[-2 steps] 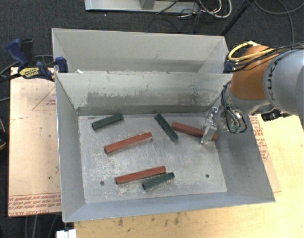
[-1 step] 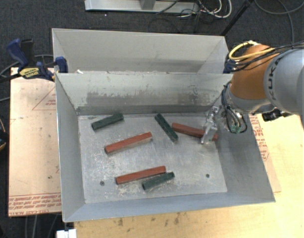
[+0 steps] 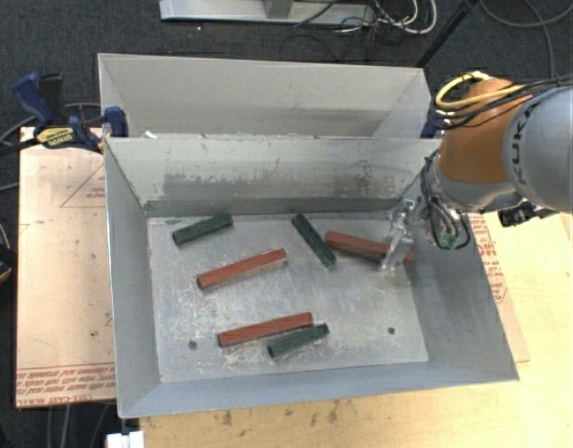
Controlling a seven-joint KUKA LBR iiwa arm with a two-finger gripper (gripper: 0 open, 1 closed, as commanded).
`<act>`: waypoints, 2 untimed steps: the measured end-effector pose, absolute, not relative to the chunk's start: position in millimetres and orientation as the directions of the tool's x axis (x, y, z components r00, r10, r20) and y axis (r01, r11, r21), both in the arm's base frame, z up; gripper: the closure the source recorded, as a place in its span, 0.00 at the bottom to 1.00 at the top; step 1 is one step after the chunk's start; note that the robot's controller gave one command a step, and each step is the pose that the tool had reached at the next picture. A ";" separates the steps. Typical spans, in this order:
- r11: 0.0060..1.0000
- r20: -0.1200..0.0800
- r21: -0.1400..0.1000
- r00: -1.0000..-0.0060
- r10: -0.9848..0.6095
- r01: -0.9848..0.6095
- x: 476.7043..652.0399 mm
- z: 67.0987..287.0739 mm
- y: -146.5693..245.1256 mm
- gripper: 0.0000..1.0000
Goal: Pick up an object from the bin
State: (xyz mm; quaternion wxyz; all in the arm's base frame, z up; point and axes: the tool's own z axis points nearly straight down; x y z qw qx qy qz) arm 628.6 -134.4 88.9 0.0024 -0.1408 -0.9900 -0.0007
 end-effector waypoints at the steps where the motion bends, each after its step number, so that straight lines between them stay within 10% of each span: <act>1: 0.960 0.002 0.001 -0.960 0.279 0.279 629.6 110.4 -134.5 1.00; 2: 0.961 -0.008 0.002 -0.961 0.278 0.278 631.8 122.7 -134.9 1.00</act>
Offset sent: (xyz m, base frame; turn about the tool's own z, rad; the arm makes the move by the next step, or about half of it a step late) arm 0.0001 0.0000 0.0454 0.0000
